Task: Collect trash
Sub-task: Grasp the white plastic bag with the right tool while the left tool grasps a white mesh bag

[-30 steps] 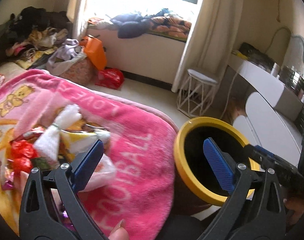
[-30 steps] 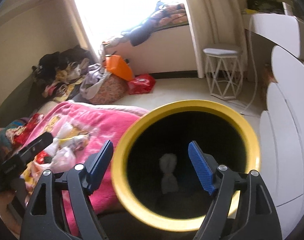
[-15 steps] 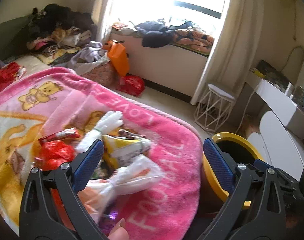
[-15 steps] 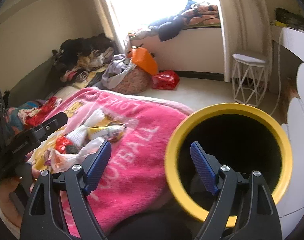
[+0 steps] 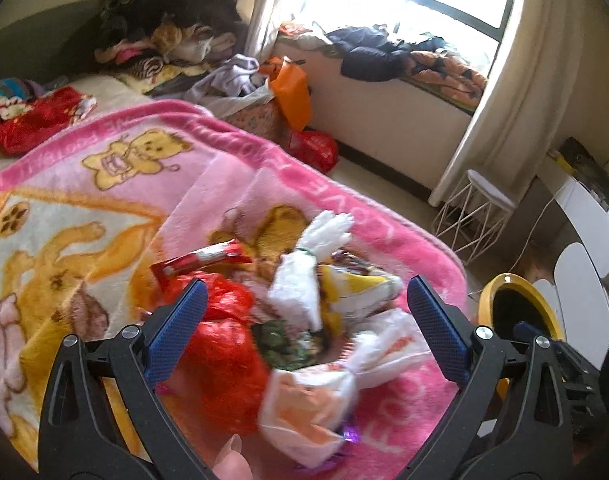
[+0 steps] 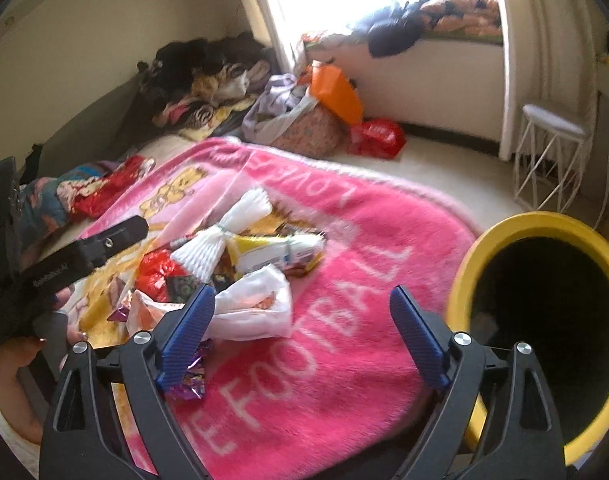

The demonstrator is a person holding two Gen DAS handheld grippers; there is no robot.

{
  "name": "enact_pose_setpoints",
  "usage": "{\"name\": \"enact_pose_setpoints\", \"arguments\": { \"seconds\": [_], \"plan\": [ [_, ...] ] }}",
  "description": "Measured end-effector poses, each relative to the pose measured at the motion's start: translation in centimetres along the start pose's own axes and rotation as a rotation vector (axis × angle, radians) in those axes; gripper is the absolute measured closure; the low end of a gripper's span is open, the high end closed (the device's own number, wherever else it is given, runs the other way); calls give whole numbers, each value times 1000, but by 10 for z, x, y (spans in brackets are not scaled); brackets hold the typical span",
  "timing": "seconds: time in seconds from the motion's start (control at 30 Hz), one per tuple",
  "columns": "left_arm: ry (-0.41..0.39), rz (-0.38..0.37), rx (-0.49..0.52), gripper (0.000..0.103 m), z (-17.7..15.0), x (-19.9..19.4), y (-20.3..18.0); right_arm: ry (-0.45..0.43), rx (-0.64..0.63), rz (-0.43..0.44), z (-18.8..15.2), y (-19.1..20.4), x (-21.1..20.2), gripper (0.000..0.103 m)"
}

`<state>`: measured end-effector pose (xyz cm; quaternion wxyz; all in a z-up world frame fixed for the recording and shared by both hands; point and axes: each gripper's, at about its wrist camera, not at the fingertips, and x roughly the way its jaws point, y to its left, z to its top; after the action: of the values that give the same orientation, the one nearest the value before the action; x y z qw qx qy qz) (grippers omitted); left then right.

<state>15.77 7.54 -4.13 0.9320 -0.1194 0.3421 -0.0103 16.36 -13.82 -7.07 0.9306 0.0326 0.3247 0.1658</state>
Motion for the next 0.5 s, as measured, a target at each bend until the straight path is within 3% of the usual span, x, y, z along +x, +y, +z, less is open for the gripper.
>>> {"name": "enact_pose_setpoints", "arguments": {
  "seconds": [0.13, 0.33, 0.43, 0.47, 0.5],
  "plan": [
    [53, -33, -38, 27, 4, 13, 15, 76, 34, 39, 2, 3, 32, 17],
    [147, -78, -57, 47, 3, 38, 20, 174, 69, 87, 1, 0, 68, 43],
    [189, -84, -59, 52, 0, 52, 18, 235, 73, 121, -3, 0, 81, 73],
    [199, -86, -58, 55, -2, 55, 17, 244, 73, 130, -5, 1, 81, 88],
    [214, -87, -59, 57, -3, 61, 15, 250, 69, 137, -6, 1, 81, 91]
  ]
}}
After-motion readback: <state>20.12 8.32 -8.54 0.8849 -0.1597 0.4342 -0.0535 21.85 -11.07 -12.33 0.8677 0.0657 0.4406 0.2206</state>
